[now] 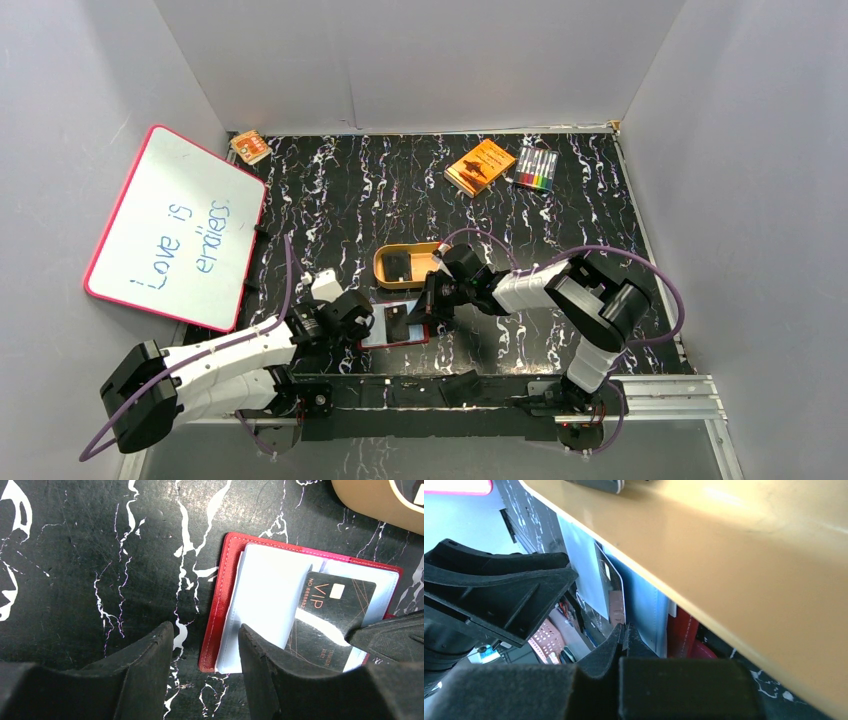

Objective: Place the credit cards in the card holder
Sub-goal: Insert the credit card into the card holder, then close the card holder at the center of the board, then pick up the card holder from the center of the board.

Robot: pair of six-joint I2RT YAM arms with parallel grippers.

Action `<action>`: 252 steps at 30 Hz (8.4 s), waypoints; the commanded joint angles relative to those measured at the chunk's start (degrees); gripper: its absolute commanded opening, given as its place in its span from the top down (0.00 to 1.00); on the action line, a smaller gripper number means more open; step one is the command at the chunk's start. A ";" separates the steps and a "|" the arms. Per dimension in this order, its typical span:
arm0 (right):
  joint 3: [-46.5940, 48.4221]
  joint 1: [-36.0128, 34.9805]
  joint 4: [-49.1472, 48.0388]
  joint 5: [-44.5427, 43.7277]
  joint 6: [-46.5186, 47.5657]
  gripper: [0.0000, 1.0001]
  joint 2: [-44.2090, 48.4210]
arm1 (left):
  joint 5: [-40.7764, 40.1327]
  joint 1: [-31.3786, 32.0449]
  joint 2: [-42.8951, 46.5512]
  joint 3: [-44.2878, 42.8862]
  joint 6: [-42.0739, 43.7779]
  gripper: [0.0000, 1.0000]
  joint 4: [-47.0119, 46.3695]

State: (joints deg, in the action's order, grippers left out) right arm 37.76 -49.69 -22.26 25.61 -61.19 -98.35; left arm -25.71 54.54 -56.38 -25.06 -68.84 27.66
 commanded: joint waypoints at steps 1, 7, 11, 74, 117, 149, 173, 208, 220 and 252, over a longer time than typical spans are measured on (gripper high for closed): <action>1.92 -0.38 3.70 -2.25 2.20 1.00 1.69 | -1.90 -0.23 1.03 0.68 -1.16 0.53 1.88; 2.22 -0.50 3.63 -1.67 1.29 1.00 1.23 | -3.99 -0.23 3.03 0.16 -2.93 0.56 5.40; 1.99 -0.55 5.01 -1.68 1.76 1.00 2.30 | -4.92 -0.20 4.42 0.78 -3.68 0.57 6.15; 10.63 -5.17 2.40 -4.49 -2.13 1.00 -6.91 | 1.68 -2.47 -3.64 1.22 1.58 0.85 -1.03; 21.55 -8.14 47.30 -25.30 20.33 0.26 6.39 | -0.36 -2.60 4.25 2.66 -1.90 0.82 2.40; 8.42 -8.05 34.60 -19.36 21.35 1.00 30.76 | 16.44 -2.46 -14.62 -0.54 10.30 0.94 -28.74; 14.70 -8.18 20.47 -10.35 16.65 0.51 7.57 | 2.98 -2.51 9.96 3.78 4.35 0.80 -6.32; 1.26 -8.14 35.79 -24.46 14.21 0.49 31.01 | 18.84 -2.51 -13.49 -10.90 22.37 0.13 -21.30; -1.77 -8.11 33.01 -21.72 11.35 0.40 32.17 | 15.43 -2.47 -17.32 -5.78 17.74 0.66 -17.69; -12.90 -7.30 -8.61 -11.81 -11.36 0.41 8.37 | 11.52 -5.32 -13.13 4.14 3.55 1.00 -16.46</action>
State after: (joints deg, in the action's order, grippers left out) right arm 26.55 -56.27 -26.48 16.36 -70.57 -88.40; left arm -11.00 50.11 -68.27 -24.84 -65.06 1.74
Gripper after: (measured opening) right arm 0.588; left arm 0.166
